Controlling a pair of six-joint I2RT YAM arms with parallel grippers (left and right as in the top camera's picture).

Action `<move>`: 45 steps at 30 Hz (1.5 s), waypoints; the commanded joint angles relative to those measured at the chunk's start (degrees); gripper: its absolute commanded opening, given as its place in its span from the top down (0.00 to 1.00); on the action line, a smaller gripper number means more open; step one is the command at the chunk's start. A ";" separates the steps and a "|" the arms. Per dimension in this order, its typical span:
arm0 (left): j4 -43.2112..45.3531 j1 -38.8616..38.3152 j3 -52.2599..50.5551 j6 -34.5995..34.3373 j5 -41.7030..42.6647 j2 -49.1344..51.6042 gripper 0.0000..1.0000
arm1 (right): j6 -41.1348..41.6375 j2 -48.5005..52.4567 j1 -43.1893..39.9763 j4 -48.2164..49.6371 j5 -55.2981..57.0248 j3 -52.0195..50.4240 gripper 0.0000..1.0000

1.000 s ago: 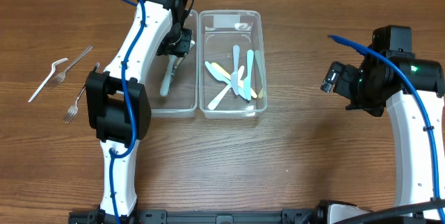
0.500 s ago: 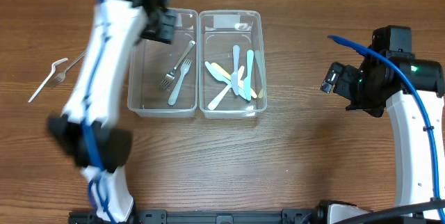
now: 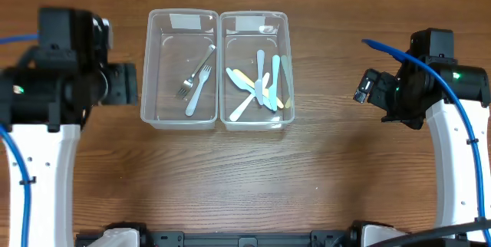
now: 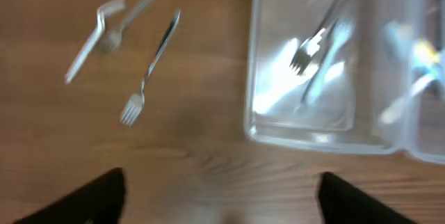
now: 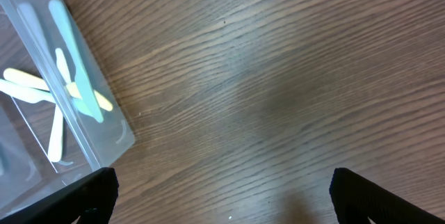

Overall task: Pack container
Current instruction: 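Move the left gripper back to the metal forks and grasp one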

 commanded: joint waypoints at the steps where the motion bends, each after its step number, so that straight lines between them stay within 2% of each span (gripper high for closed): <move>1: 3.93 5.70 -11.98 1.68 -0.55 -3.21 0.02 | 0.09 -0.61 0.15 0.35 -0.09 0.09 0.00; 4: 9.16 12.68 -17.16 3.67 3.15 -1.01 0.00 | 0.09 -0.61 0.15 0.37 -0.11 0.09 0.00; 7: 13.92 18.60 -17.73 8.70 7.89 3.85 0.00 | 0.09 -0.61 0.15 0.42 -0.11 0.09 0.00; 9: 17.46 20.74 -17.73 12.07 8.11 7.63 0.00 | 0.09 -0.61 0.17 0.55 -0.11 0.09 0.00; 18: 30.03 22.86 -17.73 29.03 8.26 23.06 0.00 | 0.09 -0.61 0.17 0.42 -0.09 0.09 0.00; 22: 33.11 22.97 -17.73 34.05 8.35 28.41 0.00 | 0.07 -0.61 0.17 0.31 -0.09 0.09 0.00; 27: 34.88 23.39 -17.73 37.51 9.77 33.55 0.00 | 0.07 -0.61 0.17 0.33 -0.09 0.09 0.00; 40: 36.24 23.39 -17.70 37.57 8.02 40.37 0.00 | 0.07 -0.61 0.15 0.37 0.02 0.09 0.00; 42: 35.60 23.39 -17.70 37.44 8.04 40.37 0.02 | 0.07 -0.61 0.17 0.35 0.48 0.09 0.00; 44: 34.99 23.39 -17.70 37.42 8.04 40.37 0.13 | 0.09 -0.61 0.15 0.37 0.50 0.09 0.00; 45: 34.93 23.39 -17.70 37.20 8.24 40.37 0.15 | 0.09 -0.61 0.15 0.35 0.50 0.09 0.00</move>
